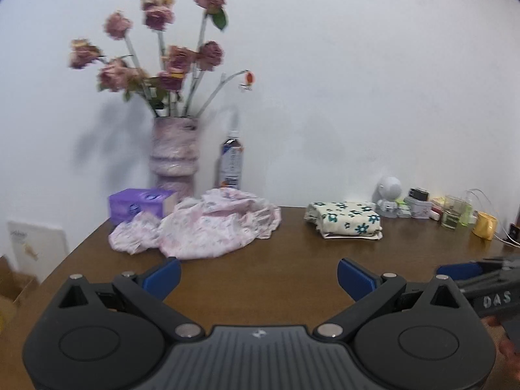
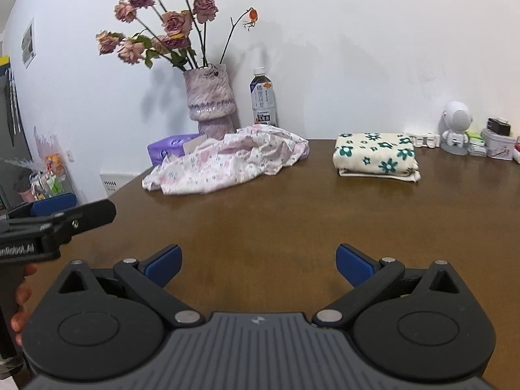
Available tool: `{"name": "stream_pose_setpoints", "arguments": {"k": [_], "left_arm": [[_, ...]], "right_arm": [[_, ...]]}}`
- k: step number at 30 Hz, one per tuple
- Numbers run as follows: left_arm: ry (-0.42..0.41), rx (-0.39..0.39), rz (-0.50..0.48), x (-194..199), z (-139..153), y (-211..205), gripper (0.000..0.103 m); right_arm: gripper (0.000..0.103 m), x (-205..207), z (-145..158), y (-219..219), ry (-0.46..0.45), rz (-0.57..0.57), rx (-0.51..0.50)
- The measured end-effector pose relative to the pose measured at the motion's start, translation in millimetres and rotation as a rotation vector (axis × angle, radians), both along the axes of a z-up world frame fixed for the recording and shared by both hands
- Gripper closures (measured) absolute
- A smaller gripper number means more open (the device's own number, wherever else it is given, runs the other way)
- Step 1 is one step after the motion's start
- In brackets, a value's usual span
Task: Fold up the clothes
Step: 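Reach both grippers to the crumpled pink floral garment and close on it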
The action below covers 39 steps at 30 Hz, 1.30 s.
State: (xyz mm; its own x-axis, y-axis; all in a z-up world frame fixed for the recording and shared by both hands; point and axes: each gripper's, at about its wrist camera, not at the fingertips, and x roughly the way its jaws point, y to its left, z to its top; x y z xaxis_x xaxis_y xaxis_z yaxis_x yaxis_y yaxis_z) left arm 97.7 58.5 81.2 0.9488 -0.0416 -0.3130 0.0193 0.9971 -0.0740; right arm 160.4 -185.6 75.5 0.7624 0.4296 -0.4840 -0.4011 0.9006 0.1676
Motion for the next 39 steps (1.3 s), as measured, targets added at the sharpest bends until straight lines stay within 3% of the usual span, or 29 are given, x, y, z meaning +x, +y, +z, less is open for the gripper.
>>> {"name": "stream_pose_setpoints", "arguments": {"k": [3,8,14,27,30,35,36,37,38,39], "left_arm": [[0.008,-0.014,-0.019,26,7,9,0.0],[0.047,0.027,-0.028,76,12,18,0.0],[0.025,-0.029,0.057,126,2,43,0.0],[0.13,-0.058,0.156,211,-32,102,0.004],[0.186,-0.005,0.193,234,-45,109,0.011],[0.289,0.06,0.225,258,-60,121,0.012],[0.31,0.061,0.232,261,-63,124,0.014],[0.331,0.062,0.238,264,-66,126,0.022],[0.355,0.046,0.224,267,-68,128,0.029],[0.379,0.03,0.21,269,-71,131,0.046]], "right_arm": [[0.0,26,5,8,0.003,0.002,0.005],[0.0,70,12,27,-0.029,0.009,-0.026],[0.0,116,6,48,-0.045,0.022,-0.056],[0.004,203,-18,105,-0.092,0.048,-0.157],[0.013,237,-20,126,-0.128,0.046,-0.206],[0.036,299,-32,147,-0.116,0.035,-0.283],[0.05,308,-35,152,-0.109,0.038,-0.301],[0.072,316,-38,156,-0.101,0.042,-0.313],[0.083,320,-40,159,-0.094,0.04,-0.314],[0.094,322,-41,160,-0.086,0.043,-0.297]]}}
